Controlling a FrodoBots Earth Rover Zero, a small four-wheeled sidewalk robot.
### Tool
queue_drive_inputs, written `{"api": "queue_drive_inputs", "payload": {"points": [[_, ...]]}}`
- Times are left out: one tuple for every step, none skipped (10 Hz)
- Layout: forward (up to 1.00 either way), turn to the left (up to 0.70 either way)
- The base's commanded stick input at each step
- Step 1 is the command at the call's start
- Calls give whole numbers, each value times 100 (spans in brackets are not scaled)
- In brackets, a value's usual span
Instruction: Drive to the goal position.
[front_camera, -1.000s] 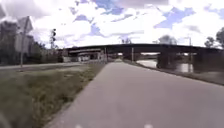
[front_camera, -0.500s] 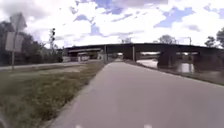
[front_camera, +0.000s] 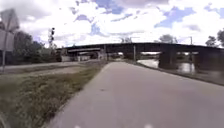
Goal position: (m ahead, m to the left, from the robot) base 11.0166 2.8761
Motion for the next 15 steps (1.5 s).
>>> {"api": "queue_drive_inputs", "payload": {"points": [[100,0],[100,0],[100,0],[100,0],[100,0],[100,0],[100,0],[100,0],[100,0],[100,0],[100,0],[100,0],[100,0],[100,0],[100,0]]}}
